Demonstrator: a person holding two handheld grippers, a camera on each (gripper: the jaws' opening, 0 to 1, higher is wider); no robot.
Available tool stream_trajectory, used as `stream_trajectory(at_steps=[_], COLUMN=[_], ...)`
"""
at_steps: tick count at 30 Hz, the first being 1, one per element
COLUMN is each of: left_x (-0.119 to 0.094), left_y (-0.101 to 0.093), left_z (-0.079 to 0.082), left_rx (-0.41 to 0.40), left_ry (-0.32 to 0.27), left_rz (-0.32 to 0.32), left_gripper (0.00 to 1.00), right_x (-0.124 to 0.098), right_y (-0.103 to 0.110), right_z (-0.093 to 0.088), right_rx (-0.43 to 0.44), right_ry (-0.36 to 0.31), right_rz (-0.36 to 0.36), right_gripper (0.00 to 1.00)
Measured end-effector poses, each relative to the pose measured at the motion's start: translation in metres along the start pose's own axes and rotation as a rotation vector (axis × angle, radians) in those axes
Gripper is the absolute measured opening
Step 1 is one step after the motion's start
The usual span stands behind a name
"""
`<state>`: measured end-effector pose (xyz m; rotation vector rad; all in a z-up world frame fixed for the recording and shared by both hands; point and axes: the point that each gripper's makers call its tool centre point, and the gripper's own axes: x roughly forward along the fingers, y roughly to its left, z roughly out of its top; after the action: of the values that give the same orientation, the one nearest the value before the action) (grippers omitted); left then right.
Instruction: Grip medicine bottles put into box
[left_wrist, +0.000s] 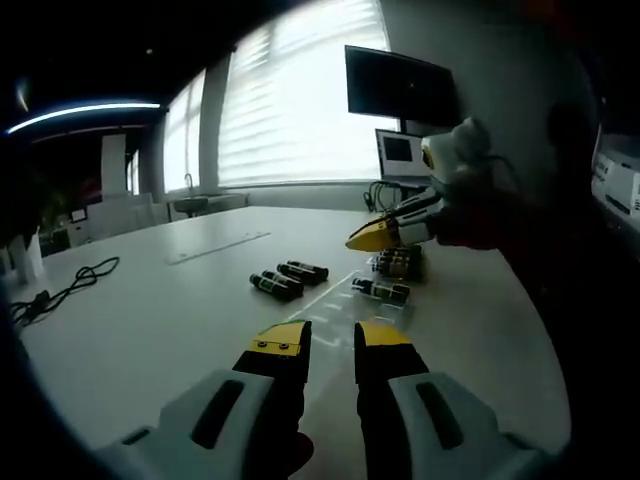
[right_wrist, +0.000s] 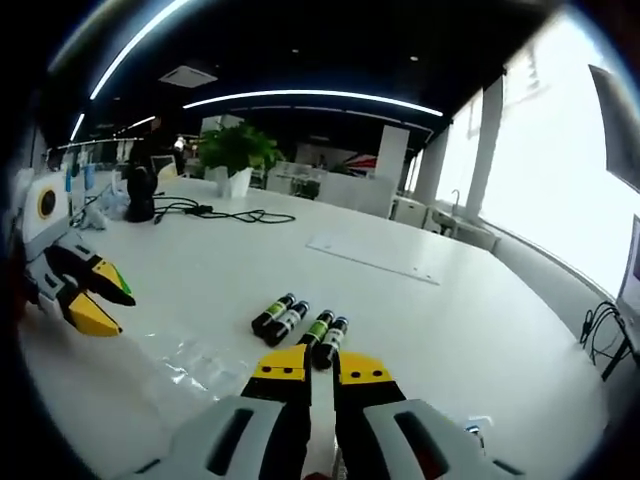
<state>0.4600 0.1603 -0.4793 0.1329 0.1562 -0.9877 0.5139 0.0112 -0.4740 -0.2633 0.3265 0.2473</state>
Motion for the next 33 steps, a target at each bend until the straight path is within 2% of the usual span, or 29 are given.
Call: stream_trajectory(at_steps=[7, 13, 18, 33], left_x=[0.000, 0.000, -0.001, 0.000], left_y=[0.000, 0.002, 0.002, 0.001], left_z=[-0.001, -0.002, -0.002, -0.003], left_rx=[-0.003, -0.005, -0.008, -0.005], left_ry=[0.003, 0.004, 0.003, 0.009], left_rz=[0.000, 0.006, 0.006, 0.002], left_gripper=[0.12, 0.12, 0.12, 0.12], right_x=[0.029, 0.048, 0.055, 0.065], right_y=[-0.011, -0.010, -0.007, -0.016], right_z=[-0.004, -0.013, -0.019, -0.030], right_rx=[-0.037, -0.021, -0.008, 0.020], right_ry=[0.055, 0.114, 0.130, 0.169], right_rz=[-0.008, 0.015, 0.029, 0.017], right_gripper=[0.06, 0.06, 0.06, 0.07])
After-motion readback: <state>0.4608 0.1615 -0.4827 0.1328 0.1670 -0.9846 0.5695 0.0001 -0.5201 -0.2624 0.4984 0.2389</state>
